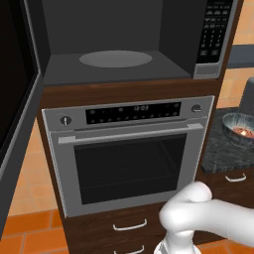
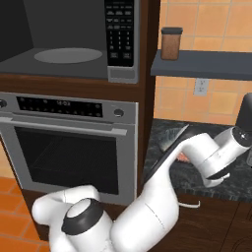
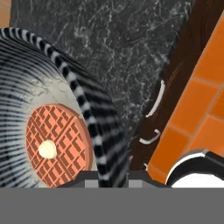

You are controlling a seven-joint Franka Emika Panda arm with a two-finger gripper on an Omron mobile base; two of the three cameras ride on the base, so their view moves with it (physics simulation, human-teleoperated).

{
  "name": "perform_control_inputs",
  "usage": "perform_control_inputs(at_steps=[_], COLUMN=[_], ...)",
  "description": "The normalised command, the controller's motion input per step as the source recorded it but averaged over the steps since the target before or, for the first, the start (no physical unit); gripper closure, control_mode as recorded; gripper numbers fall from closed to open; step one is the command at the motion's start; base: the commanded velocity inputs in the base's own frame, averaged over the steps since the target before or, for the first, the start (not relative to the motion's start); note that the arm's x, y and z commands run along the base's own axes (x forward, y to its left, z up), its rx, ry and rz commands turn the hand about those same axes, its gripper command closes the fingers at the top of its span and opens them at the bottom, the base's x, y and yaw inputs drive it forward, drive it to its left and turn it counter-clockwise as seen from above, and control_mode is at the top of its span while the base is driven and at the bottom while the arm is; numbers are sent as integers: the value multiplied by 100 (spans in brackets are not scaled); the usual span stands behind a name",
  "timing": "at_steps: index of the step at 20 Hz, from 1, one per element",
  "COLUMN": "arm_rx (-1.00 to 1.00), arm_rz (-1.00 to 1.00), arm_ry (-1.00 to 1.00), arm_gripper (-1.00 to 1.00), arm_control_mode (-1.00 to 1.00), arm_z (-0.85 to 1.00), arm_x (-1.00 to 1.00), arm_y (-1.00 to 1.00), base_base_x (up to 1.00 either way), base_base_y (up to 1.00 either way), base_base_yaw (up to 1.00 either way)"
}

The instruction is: Open the microwave, place the bowl with waffle inside the microwave, then close the microwave door and turn it on.

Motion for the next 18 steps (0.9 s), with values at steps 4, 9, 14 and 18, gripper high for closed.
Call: perform_control_inputs(at_steps=[4,9,14,18], arm_rx=[-2,0,0,0], arm_rz=[-5,-9,-12,-6], arm_ry=[-11,-6,0,0], arm_gripper=[100,100,100,100], arm_control_mode=[-100,-100,-100,-100], arm_z=[75,80,68,74], arm_x=[-60,-45,-49,-49], arm_y=[51,33,33,34], base_base_x=[0,0,0,0], base_base_y=[0,0,0,0], base_base_yaw=[0,0,0,0])
